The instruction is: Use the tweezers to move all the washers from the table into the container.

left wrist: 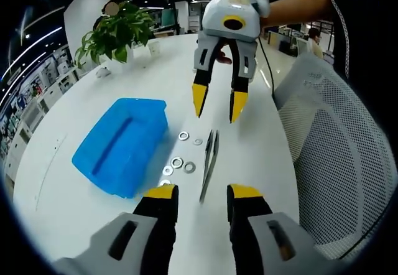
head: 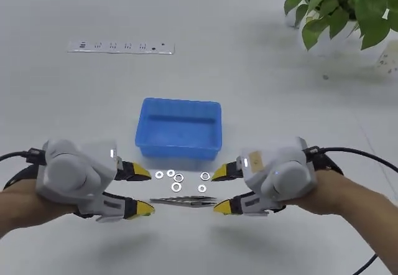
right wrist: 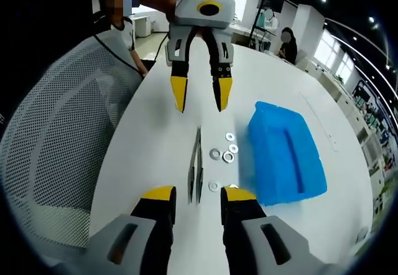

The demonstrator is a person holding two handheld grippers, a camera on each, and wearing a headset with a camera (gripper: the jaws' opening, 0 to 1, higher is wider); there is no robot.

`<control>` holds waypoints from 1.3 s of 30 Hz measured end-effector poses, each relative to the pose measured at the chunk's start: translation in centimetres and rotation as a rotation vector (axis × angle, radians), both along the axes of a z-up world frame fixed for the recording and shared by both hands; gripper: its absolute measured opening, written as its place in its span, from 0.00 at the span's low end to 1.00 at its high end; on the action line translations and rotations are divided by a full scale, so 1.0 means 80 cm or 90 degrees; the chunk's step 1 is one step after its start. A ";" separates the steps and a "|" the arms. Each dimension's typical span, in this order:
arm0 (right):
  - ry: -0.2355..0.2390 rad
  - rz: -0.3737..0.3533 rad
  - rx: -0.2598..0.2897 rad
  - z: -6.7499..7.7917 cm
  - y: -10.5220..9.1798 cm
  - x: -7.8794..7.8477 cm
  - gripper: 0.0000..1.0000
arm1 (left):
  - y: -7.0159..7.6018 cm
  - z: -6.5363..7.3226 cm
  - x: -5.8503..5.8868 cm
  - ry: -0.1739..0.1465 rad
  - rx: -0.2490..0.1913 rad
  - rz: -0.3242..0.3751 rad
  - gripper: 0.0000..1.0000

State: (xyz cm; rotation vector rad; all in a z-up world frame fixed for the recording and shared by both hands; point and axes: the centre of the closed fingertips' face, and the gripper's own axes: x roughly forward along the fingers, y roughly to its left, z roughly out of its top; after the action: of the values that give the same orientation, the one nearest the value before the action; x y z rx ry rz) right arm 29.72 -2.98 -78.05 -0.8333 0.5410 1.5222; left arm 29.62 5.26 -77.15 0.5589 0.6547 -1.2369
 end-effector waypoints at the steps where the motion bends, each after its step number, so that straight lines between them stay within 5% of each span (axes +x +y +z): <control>1: 0.002 0.002 -0.002 -0.002 0.001 0.000 0.29 | 0.000 -0.002 0.000 0.001 0.003 -0.001 0.34; 26: 0.047 0.020 -0.021 -0.042 0.026 -0.007 0.14 | -0.003 -0.042 -0.002 0.053 0.035 -0.028 0.18; 39: 0.050 0.022 -0.021 -0.044 0.026 -0.010 0.11 | -0.002 -0.050 -0.006 0.049 0.042 -0.047 0.11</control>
State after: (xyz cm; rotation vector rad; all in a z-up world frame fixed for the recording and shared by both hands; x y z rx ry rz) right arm 28.91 -0.89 -81.53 -0.8137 0.6132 1.5867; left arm 29.12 5.08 -81.15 0.5974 0.7480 -1.3152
